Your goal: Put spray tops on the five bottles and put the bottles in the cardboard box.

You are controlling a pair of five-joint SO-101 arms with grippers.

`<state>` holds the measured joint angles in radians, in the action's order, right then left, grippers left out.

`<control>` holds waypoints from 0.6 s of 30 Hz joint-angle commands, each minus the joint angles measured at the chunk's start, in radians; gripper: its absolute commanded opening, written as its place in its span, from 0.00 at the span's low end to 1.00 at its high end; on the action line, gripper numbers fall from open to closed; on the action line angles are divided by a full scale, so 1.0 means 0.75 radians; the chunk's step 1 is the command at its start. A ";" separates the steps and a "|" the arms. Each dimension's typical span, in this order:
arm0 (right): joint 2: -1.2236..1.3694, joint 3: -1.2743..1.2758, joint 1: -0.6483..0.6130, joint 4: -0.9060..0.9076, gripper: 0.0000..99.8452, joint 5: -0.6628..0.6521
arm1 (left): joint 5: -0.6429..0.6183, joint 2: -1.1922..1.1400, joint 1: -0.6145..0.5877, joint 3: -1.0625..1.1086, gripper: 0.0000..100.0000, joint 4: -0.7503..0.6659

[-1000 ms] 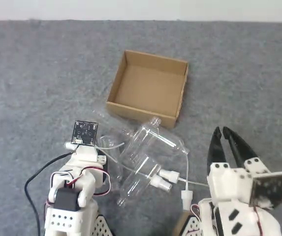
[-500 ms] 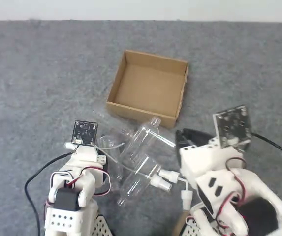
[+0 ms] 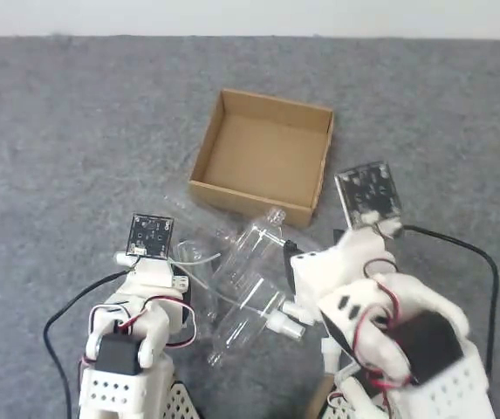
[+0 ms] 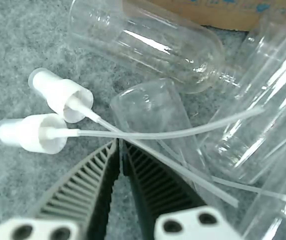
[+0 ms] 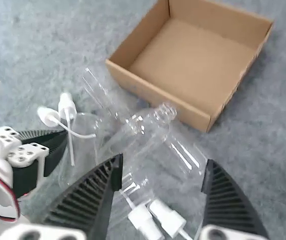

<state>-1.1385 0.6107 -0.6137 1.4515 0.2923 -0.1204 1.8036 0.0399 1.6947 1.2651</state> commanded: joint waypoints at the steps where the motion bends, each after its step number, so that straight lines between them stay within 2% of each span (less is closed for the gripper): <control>1: 0.152 -0.074 -0.011 -0.011 0.23 0.023 | 0.006 0.023 0.004 -0.013 0.01 0.000; 5: 0.244 -0.078 -0.019 -0.011 0.25 0.121 | 0.006 0.023 0.004 -0.013 0.01 0.000; 11: 0.314 -0.074 -0.189 -0.013 0.38 0.254 | 0.006 0.023 0.004 -0.013 0.01 0.000; 18: 0.406 -0.070 -0.234 -0.181 0.39 0.336 | 0.006 0.023 0.004 -0.013 0.01 0.000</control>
<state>-0.8838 0.6122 -0.7748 1.3978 0.5040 -0.1204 1.8036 0.0399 1.6947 1.2651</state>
